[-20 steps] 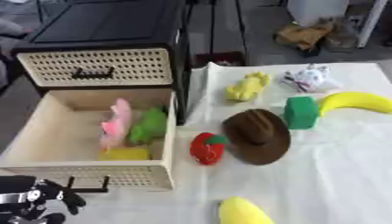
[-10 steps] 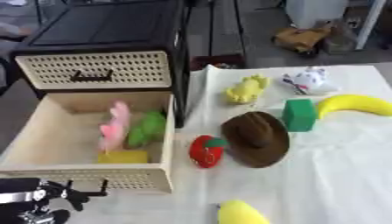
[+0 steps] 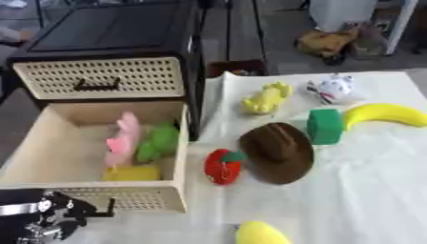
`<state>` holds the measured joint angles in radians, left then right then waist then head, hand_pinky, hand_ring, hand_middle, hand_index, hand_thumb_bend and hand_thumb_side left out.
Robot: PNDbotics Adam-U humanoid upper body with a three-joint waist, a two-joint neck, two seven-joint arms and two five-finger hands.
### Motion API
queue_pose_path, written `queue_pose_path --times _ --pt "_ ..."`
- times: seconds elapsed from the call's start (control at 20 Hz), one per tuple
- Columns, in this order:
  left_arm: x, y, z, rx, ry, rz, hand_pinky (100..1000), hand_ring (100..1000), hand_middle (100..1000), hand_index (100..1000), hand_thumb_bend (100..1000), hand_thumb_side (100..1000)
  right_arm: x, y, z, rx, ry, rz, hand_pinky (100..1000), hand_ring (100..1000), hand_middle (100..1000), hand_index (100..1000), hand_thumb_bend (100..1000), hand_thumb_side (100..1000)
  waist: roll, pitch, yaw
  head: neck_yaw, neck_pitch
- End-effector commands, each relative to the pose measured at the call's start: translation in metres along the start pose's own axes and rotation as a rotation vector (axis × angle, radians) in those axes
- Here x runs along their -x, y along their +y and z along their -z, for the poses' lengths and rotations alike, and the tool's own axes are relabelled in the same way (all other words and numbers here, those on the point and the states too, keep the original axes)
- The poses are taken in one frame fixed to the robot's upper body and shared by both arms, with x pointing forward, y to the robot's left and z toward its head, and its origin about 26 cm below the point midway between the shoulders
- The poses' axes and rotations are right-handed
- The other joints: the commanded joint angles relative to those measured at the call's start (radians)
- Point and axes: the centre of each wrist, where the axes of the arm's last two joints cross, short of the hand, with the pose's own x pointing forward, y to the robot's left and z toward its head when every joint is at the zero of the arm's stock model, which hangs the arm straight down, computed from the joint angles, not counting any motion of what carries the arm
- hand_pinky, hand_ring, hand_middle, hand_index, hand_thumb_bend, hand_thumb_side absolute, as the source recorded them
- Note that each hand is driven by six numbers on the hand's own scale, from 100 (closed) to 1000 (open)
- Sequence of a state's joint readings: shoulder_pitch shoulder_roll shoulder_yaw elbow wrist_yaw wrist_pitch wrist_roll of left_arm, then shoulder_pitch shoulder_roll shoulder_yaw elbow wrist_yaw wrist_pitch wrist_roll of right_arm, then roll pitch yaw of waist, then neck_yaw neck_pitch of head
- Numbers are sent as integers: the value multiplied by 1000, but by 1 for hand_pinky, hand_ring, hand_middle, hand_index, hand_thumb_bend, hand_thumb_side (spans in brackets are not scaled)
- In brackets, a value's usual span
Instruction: Pick up objects from table and place into drawer.
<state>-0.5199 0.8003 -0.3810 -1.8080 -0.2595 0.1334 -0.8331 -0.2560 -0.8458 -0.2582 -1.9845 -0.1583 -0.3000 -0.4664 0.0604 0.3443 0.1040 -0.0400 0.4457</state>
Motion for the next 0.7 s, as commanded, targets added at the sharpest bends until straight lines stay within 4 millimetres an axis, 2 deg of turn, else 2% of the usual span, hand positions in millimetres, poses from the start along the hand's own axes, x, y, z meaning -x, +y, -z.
queue_pose_path --times 0.05,0.7 --pt "7 8 -6 -40 28 24 167 334 907 1000 100 1000 -7 0 8 -12 -31 -12 675 683 546 711 439 1000 -2 -14 -2 3 -15" --pt "23 11 0 -96 25 24 178 341 930 1000 100 1000 -6 1 6 -15 -19 -8 678 684 542 710 428 1000 1 -9 -9 3 -32"
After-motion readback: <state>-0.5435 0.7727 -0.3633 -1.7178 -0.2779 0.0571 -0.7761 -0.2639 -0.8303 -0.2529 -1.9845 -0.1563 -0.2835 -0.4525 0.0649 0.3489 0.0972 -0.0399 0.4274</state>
